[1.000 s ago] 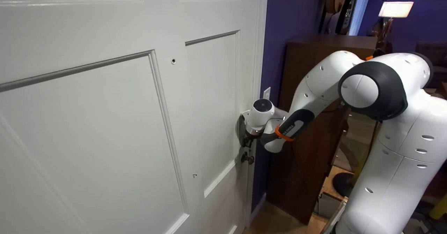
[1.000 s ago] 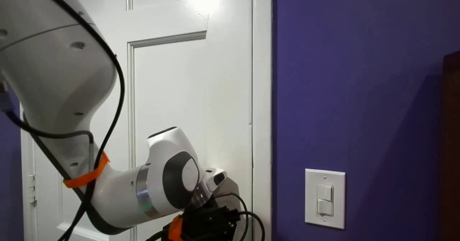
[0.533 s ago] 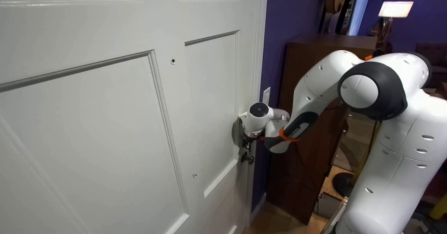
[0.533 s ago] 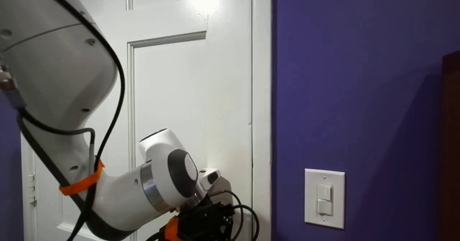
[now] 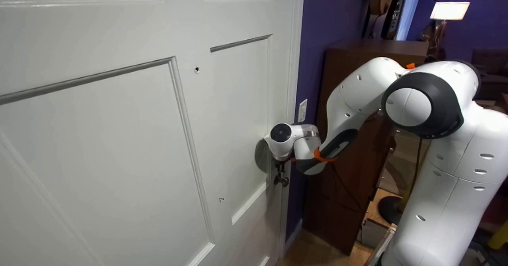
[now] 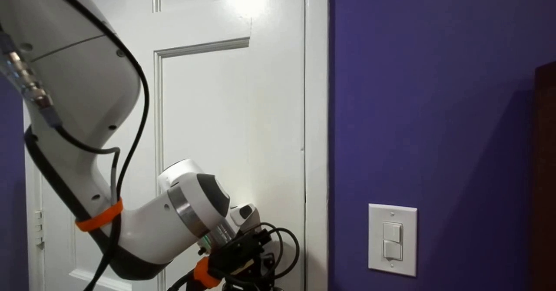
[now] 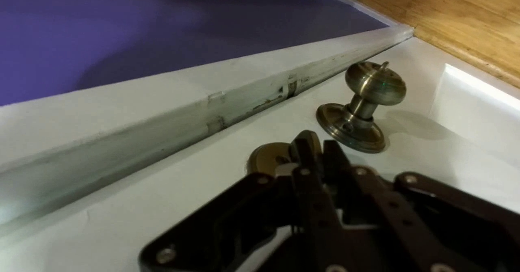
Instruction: Turn the top lock on the door to the left
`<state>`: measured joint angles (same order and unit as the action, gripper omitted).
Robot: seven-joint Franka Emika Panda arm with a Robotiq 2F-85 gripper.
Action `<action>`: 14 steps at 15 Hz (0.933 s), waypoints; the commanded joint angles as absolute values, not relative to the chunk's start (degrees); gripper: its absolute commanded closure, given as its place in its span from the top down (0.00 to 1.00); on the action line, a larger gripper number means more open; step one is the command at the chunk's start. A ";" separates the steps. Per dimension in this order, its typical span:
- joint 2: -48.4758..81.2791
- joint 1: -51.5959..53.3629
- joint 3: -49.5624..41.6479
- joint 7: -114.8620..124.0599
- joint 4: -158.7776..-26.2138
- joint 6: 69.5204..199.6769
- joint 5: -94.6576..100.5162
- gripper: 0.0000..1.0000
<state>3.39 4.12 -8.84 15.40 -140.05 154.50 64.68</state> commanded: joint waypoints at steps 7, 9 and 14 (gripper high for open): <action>8.32 5.51 -6.64 15.81 -138.84 155.18 63.75 0.63; 8.02 5.33 -6.53 15.76 -139.05 155.17 63.71 0.78; 3.96 4.70 -6.93 17.20 -141.06 154.40 62.37 1.00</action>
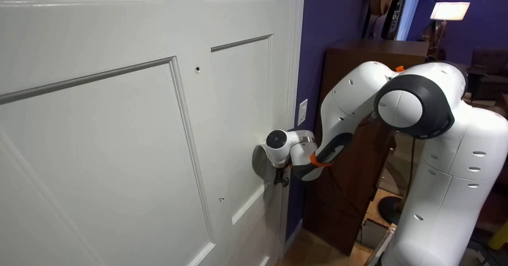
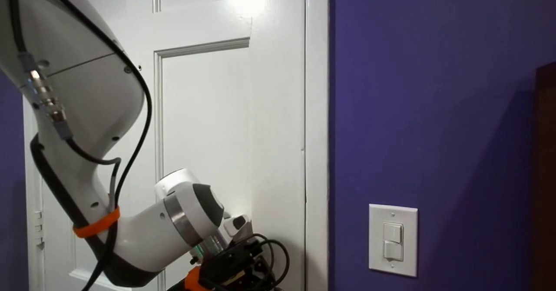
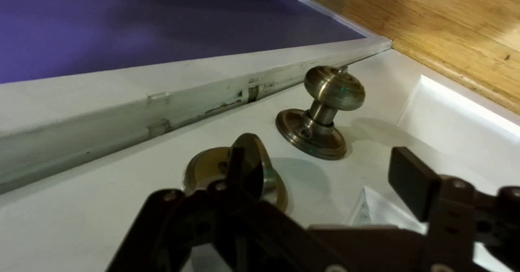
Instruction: Turn the top lock on the door to the left
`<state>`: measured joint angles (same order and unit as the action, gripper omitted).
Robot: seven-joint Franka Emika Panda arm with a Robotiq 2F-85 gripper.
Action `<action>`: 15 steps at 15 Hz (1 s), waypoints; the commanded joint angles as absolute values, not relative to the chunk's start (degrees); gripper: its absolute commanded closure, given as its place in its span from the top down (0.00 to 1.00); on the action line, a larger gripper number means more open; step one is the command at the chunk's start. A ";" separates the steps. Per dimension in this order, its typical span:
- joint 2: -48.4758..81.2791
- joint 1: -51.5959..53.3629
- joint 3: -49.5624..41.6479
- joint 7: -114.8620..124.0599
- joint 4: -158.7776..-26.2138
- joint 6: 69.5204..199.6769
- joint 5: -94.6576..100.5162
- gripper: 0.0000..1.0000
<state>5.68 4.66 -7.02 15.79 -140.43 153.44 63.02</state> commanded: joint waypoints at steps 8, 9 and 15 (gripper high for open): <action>-2.69 2.71 -8.58 15.99 -144.84 157.22 55.46 1.00; -4.42 2.39 -8.99 14.96 -146.10 158.59 52.73 1.00; -16.14 -0.86 -7.76 4.87 -154.78 161.31 34.22 1.00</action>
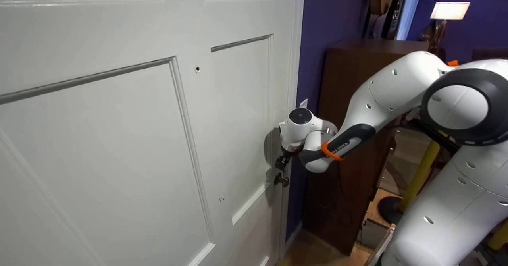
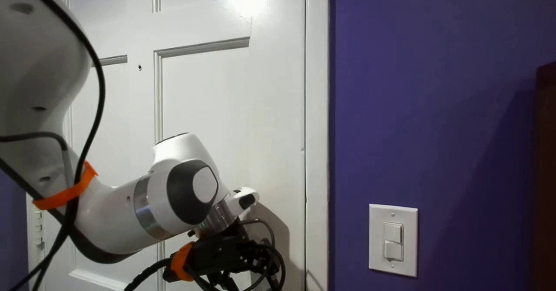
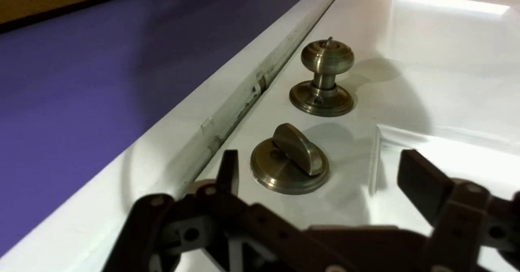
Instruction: Turn the top lock on the door to the left
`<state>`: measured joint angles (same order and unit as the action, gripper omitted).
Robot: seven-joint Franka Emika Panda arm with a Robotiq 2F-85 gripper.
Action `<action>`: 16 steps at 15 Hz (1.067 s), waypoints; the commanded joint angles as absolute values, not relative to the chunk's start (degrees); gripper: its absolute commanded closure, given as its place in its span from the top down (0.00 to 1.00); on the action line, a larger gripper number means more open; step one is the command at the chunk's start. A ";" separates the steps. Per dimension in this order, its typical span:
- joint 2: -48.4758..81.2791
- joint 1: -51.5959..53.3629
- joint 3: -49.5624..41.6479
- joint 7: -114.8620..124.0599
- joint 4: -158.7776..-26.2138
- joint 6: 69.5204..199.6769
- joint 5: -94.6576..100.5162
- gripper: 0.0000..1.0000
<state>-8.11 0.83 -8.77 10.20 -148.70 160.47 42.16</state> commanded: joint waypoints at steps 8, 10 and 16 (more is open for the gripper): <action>-30.23 -0.40 -11.79 -1.88 -157.56 156.14 21.26 1.00; -33.46 0.36 -13.52 -2.63 -157.56 152.42 19.61 1.00; -34.27 -2.84 -11.57 -3.74 -157.16 150.38 17.31 1.00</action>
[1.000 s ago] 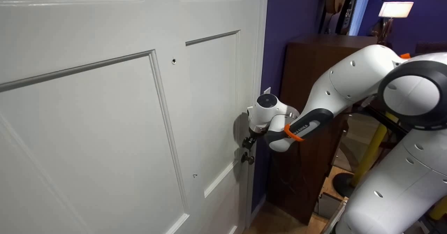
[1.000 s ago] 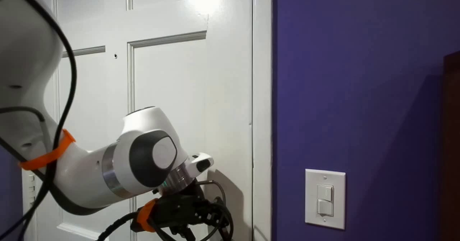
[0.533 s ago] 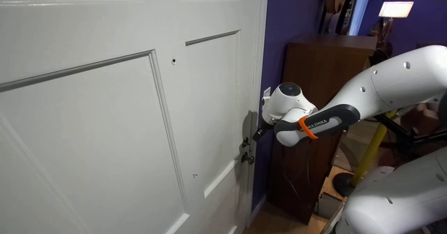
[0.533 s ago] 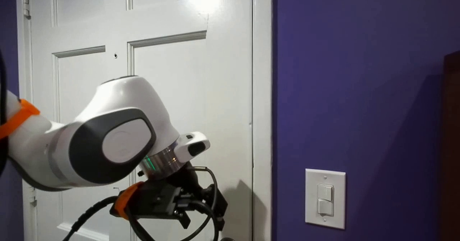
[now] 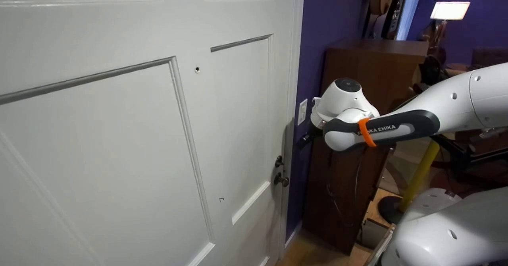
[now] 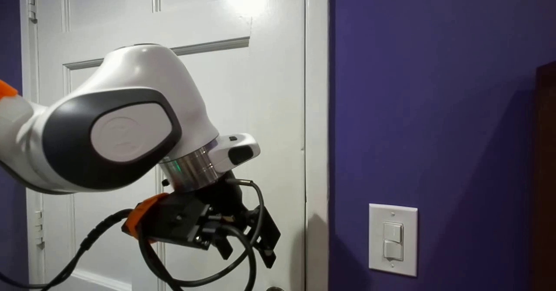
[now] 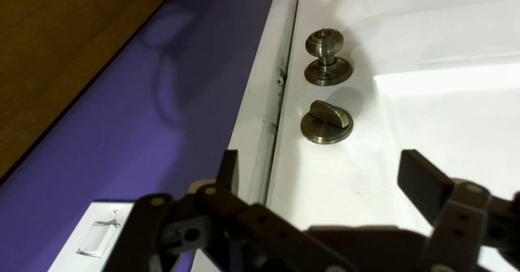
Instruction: Turn the top lock on the door to the left
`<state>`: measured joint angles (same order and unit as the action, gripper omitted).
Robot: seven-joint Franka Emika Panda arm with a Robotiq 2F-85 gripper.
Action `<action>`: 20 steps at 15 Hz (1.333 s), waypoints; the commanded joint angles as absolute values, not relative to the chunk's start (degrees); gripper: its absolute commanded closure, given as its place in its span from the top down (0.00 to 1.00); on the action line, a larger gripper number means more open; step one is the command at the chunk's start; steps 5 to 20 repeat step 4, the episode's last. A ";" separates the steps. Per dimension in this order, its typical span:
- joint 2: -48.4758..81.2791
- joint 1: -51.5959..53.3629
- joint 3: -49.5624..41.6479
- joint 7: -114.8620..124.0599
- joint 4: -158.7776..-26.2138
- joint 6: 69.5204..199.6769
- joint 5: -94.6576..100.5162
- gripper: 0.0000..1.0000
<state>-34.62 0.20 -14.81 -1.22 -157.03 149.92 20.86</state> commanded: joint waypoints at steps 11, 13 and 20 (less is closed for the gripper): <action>-34.74 0.32 -14.83 -1.22 -157.15 149.88 20.78 1.00; -34.74 0.32 -14.83 -1.22 -157.15 149.88 20.78 1.00; -34.74 0.32 -14.83 -1.22 -157.15 149.88 20.78 1.00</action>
